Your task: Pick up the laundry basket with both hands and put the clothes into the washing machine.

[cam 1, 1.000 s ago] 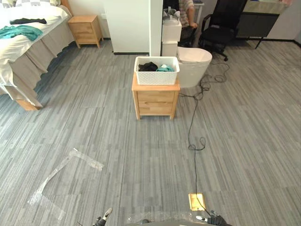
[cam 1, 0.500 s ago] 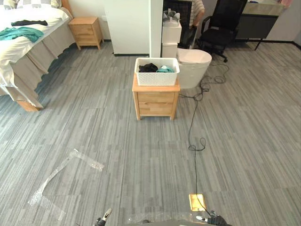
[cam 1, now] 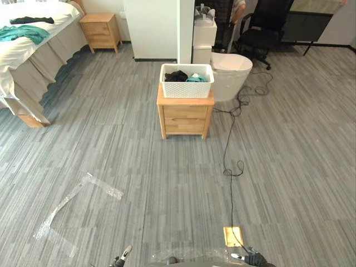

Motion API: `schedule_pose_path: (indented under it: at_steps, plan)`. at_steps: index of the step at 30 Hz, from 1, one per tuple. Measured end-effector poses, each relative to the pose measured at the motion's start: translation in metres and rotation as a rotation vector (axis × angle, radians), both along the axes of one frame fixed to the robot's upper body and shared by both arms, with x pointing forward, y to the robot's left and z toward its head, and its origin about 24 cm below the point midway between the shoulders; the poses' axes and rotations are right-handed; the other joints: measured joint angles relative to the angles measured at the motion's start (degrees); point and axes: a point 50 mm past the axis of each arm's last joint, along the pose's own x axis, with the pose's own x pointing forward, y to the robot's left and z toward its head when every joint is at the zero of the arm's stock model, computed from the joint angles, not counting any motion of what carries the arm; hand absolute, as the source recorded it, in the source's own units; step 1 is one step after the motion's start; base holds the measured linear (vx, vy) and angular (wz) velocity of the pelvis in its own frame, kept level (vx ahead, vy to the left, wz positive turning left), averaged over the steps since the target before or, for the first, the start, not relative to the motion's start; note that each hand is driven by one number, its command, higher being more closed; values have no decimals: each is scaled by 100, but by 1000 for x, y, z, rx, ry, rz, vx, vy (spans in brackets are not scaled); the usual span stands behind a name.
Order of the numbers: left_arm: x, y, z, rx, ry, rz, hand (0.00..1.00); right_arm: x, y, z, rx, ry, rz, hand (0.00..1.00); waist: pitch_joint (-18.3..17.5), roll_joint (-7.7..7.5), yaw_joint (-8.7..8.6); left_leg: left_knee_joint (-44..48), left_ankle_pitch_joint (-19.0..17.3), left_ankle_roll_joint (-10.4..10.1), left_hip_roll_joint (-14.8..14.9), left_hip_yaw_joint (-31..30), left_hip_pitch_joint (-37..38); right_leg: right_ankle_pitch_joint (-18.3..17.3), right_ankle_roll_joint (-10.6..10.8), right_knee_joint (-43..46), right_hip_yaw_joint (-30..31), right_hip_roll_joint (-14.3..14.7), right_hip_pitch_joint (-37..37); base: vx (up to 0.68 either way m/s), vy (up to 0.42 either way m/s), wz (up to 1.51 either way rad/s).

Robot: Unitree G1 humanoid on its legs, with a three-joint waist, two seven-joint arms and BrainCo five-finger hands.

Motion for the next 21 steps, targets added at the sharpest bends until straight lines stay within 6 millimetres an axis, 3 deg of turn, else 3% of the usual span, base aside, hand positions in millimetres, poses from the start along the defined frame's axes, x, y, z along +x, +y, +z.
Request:
schedule_pose_path:
  at_steps: [1,2,3,4,5,7,8,11,14,16,17,19,20,21]
  plan:
    - [0,1,0,2,-1,-3,0,-1,0,0,3,-1,-15,0,43,-38,6,182,-106,49,-3,1,-67,-138,127,287,-27,-52,-104,-28,39,0]
    - [0,1,0,-1,-2,-2,0,-1,-3,0,3,-5,-37,0,122,31,31,449,-332,168,21,23,-102,-254,240,1088,-69,-147,-357,-51,47,-9]
    - [-3,1,0,-5,5,-8,0,0,-4,1,7,-13,-56,0,216,-15,27,571,-414,252,51,57,-101,-234,210,2186,-106,-280,-823,-55,43,-12]
    - [-4,3,0,-3,9,-12,0,0,-2,0,15,-16,-70,0,246,43,19,604,-434,283,48,102,-71,-207,122,2753,-148,-402,-1067,-25,26,-14]
    - [-7,7,0,6,22,-17,0,1,-3,1,16,-33,-89,0,322,-90,17,610,-490,359,28,137,95,-241,-52,3623,-288,-677,-1433,25,21,-12]
    - [-13,12,1,15,38,-19,0,-4,2,-1,29,-20,-95,0,357,-173,13,597,-602,319,123,87,315,-369,38,3882,-416,-811,-1665,94,16,-7]
    - [-13,12,1,15,39,-20,0,-5,2,-1,29,-17,-97,0,359,-169,2,591,-627,305,174,52,343,-382,35,3735,-451,-802,-1706,212,-22,11]
    - [0,10,1,11,15,-32,0,-8,0,-1,39,-22,-155,0,388,-90,-34,508,-712,195,432,-204,389,-247,74,2152,-506,-611,-1954,318,-86,35]
    - [11,10,3,22,-6,-56,0,-15,0,-3,55,-1,-221,0,459,-95,-126,312,-860,-76,519,-511,704,793,236,-27,-503,-643,-1979,324,-139,48]
    - [12,13,3,31,-8,-61,0,-21,4,-5,71,9,-264,0,501,-162,-203,334,-1199,-245,528,-636,1031,958,256,-336,-511,-828,-2009,548,-317,56]
    - [13,12,3,30,-9,-59,0,-25,1,-5,73,11,-301,0,496,-89,-236,374,-1482,-322,643,-715,1230,1342,-36,-88,-452,-795,-2090,630,-369,47]
    - [9,5,1,14,-1,-57,0,-31,-10,-4,51,15,-316,0,326,187,-317,519,-1589,-516,1039,-776,1234,1524,-243,453,-492,-450,-2283,516,-278,26]
    - [12,2,1,2,-13,-59,0,-28,-11,-4,55,7,-327,0,286,318,-298,1183,-1464,-735,1239,-755,953,1615,-542,577,-482,-255,-2297,823,-468,-9]
    - [11,-1,1,-14,-16,-50,0,-25,-15,-2,50,-2,-330,0,298,361,-295,2196,-1140,-965,1420,-740,535,1498,-668,551,-544,-59,-2138,697,-396,-31]
